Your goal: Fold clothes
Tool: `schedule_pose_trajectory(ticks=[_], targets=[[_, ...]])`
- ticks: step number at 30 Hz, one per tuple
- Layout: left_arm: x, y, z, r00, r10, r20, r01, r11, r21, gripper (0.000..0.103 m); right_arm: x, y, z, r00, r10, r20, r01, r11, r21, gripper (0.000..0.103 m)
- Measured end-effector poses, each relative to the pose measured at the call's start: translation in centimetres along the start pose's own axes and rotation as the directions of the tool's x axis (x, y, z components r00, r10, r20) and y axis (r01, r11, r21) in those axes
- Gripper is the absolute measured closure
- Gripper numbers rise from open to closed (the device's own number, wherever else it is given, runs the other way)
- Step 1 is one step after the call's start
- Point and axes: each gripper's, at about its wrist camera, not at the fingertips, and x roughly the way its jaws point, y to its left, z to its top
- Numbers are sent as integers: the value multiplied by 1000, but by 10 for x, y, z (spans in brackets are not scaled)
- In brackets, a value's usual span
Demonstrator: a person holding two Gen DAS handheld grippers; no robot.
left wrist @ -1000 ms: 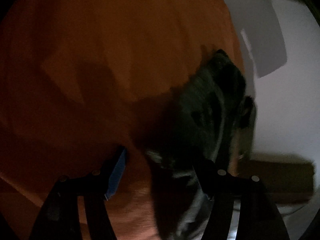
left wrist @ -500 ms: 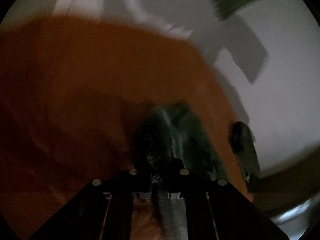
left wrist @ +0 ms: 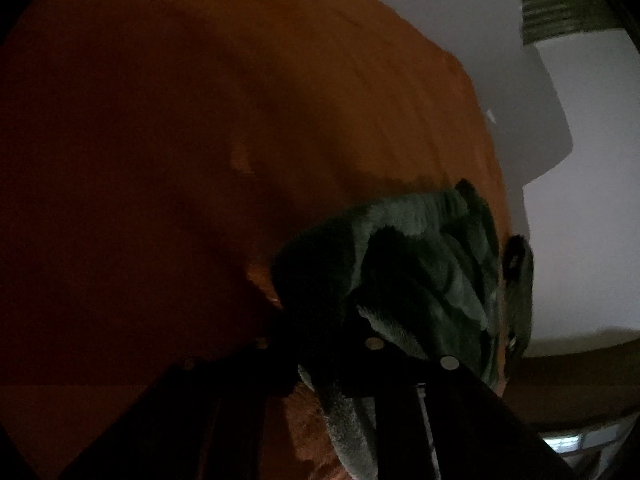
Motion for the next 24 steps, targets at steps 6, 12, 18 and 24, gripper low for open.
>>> schedule_pose_trajectory(ticks=[6,12,18,24], targets=[[5,6,16,999,6,-31,-7,999,-43,81,-6,-8,11,996,-44,74,43,999,8,44],[16,-13,5,1000,16,-13,-16,1000,-23,84,17,-18,37,996,14,92,-9,998,-55,45],[-25,-24,10,997,3,75,-5,1000,19,95,-20,-8,42,957,-101,271,81,993,85,95],[-94,-35,17,987,-29,157,9,992,125,95,-66,-10,8,945,-213,249,183,973,138,95]])
